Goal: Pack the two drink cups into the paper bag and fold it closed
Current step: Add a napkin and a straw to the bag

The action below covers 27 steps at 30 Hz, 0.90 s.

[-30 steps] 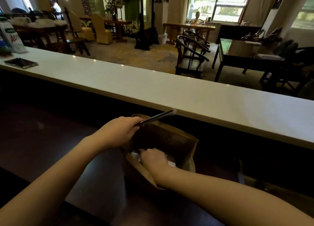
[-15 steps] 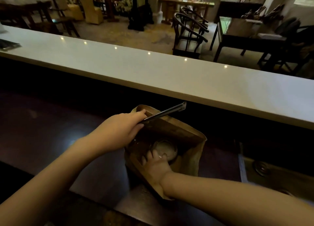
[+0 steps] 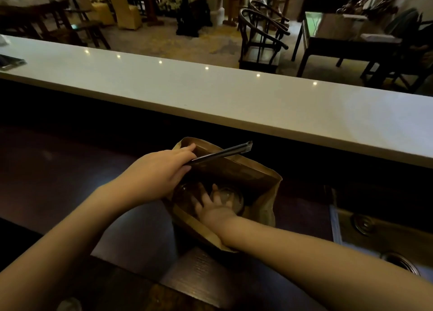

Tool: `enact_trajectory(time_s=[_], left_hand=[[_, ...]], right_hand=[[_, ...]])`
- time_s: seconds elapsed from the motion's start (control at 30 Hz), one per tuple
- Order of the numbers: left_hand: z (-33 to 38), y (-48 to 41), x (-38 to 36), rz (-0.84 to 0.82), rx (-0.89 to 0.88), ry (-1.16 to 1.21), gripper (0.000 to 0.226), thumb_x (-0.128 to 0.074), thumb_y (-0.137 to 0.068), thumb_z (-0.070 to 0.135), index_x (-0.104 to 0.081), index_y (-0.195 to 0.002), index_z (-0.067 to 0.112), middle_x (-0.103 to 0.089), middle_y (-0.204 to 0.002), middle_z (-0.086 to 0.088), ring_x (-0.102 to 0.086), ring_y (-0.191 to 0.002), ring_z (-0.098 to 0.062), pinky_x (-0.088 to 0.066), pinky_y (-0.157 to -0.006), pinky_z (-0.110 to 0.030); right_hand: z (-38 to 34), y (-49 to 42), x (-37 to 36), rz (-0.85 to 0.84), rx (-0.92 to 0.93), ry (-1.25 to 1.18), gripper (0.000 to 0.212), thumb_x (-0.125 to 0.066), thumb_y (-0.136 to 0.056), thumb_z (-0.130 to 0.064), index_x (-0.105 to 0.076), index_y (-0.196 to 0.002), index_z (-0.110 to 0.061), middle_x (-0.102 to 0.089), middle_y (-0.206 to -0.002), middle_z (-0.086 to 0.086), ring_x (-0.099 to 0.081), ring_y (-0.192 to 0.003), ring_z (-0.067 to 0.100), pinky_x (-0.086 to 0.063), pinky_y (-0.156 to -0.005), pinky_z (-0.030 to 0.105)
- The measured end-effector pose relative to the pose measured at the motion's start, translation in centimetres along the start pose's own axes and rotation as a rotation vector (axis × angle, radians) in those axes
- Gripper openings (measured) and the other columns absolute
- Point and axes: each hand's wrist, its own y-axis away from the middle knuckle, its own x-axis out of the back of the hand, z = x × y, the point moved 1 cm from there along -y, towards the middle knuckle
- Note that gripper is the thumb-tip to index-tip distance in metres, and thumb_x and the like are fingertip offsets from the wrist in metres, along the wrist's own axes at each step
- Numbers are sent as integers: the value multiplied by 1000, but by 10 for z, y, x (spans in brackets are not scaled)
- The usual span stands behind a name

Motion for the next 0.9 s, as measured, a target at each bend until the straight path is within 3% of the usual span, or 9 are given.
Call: enact_trajectory(time_s=[0.13, 0.2, 0.3, 0.4, 0.53, 0.6, 0.77, 0.83, 0.9], left_hand=[[-2, -2, 5, 9, 13, 28, 29, -43, -94, 24, -53, -121, 23, -41, -146, 6, -55, -112, -14, -45, -90, -28], [0, -3, 9, 52, 11, 78, 28, -45, -94, 20, -55, -120, 22, -59, -127, 1, -58, -107, -15, -48, -91, -33], [10, -1, 18, 183, -60, 242, 25, -51, -91, 13, -61, -112, 21, -66, -102, 3, -61, -96, -13, -51, -84, -33], [19, -1, 27, 136, -120, 440, 20, -53, -90, 14, -64, -103, 25, -68, -95, 6, -62, -89, -9, -52, -81, -33], [39, -8, 27, -132, -163, 788, 27, -43, -91, 32, -58, -113, 29, -69, -86, 2, -60, -66, -13, -49, -60, -19], [49, -12, 21, -202, -171, 963, 35, -38, -92, 32, -50, -125, 26, -68, -81, -3, -56, -61, -12, -47, -56, -20], [65, -18, 4, -154, -157, 1149, 33, -34, -92, 37, -57, -112, 22, -60, -64, 5, -44, -49, -5, -38, -52, -20], [61, -20, 5, -174, -135, 1107, 33, -40, -88, 44, -59, -112, 30, -66, -75, 5, -56, -60, -8, -46, -55, -19], [48, -25, 9, -87, -107, 877, 27, -46, -88, 40, -58, -111, 35, -69, -89, 10, -65, -83, -6, -56, -74, -26]], right_hand=[[18, 31, 27, 149, 64, -221, 88, -60, -86, -17, 2, -147, -29, 18, -157, 2, 11, -143, 34, -8, -112, 62], [33, 54, 47, 341, 174, -418, 79, -61, -86, -31, -12, -147, -24, -11, -158, 4, -21, -141, 22, -29, -112, 42], [52, 89, 80, 554, 277, -797, 55, -55, -88, -41, -37, -137, -22, -55, -129, -2, -58, -94, -2, -48, -74, 10], [66, 116, 103, 712, 361, -1136, 23, -50, -92, -33, -54, -114, -26, -65, -91, -5, -61, -67, 1, -53, -61, 18], [80, 143, 128, 889, 460, -1291, 15, -53, -91, -25, -64, -101, -26, -60, -62, -10, -55, -55, 1, -49, -55, 14], [86, 150, 140, 880, 488, -1371, 13, -57, -89, -24, -67, -95, -20, -62, -59, -9, -56, -53, 3, -50, -55, 16], [96, 157, 154, 821, 498, -1396, 13, -61, -87, -24, -68, -89, -14, -67, -69, -1, -60, -56, 8, -53, -56, 20], [100, 161, 160, 850, 510, -1367, 12, -61, -87, -22, -67, -89, -12, -70, -67, -5, -63, -56, 8, -53, -54, 19], [104, 164, 163, 936, 489, -1269, 10, -60, -87, -19, -67, -88, -11, -69, -67, -4, -65, -56, 9, -54, -53, 19]])
